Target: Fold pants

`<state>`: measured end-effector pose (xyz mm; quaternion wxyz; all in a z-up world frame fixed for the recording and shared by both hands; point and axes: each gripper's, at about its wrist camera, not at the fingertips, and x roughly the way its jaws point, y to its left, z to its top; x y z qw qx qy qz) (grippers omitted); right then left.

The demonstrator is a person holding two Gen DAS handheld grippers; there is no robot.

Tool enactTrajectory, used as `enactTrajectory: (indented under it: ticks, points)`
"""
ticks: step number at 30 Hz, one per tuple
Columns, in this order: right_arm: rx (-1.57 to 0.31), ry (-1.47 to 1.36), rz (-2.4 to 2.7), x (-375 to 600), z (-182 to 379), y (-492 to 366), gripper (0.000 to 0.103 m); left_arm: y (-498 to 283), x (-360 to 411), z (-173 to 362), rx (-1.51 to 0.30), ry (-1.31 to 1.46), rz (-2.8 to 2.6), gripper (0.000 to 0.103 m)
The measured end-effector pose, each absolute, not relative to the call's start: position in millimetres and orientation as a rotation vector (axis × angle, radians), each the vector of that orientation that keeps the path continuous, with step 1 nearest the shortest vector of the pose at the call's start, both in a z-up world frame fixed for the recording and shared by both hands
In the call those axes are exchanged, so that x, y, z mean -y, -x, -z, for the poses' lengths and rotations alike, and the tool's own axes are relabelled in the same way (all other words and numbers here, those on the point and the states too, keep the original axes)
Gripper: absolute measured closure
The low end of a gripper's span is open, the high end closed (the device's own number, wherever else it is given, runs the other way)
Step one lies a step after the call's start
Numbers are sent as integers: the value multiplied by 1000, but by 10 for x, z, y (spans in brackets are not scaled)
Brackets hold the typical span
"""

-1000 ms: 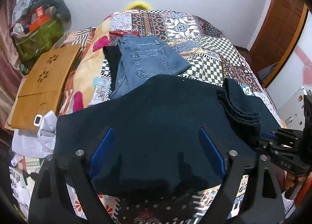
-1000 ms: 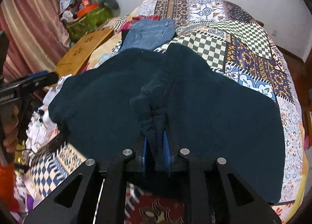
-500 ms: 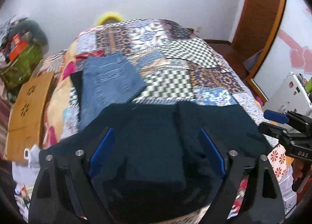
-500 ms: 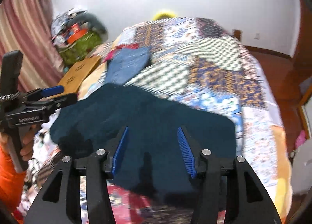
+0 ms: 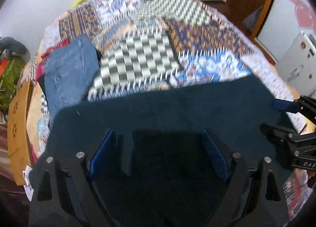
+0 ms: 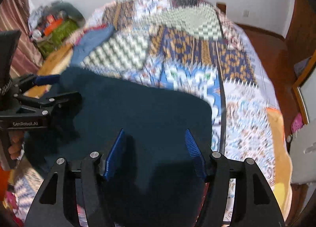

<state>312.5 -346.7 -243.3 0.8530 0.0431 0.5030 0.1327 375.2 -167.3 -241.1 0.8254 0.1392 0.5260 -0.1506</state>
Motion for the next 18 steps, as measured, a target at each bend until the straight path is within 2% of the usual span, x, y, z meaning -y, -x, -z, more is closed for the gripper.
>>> enactTrajectory:
  ticks: [1, 3, 6, 18]
  points:
    - [-1072, -82, -286, 3466, 2490, -3114, 43, -3726, 1631, 2431, -1114, -283, 325, 10]
    - [-1046, -87, -298, 3519, 2536, -2991, 35, -3675, 1581, 2416, -1106, -279, 323, 7]
    - [-1048, -104, -306, 3568, 2542, -2930, 31, -3590, 1549, 2408, -1099, -287, 319, 7]
    - [-1050, -161, -251, 3692, 2537, -2619, 27, -3180, 1367, 2254, -1064, -286, 279, 7]
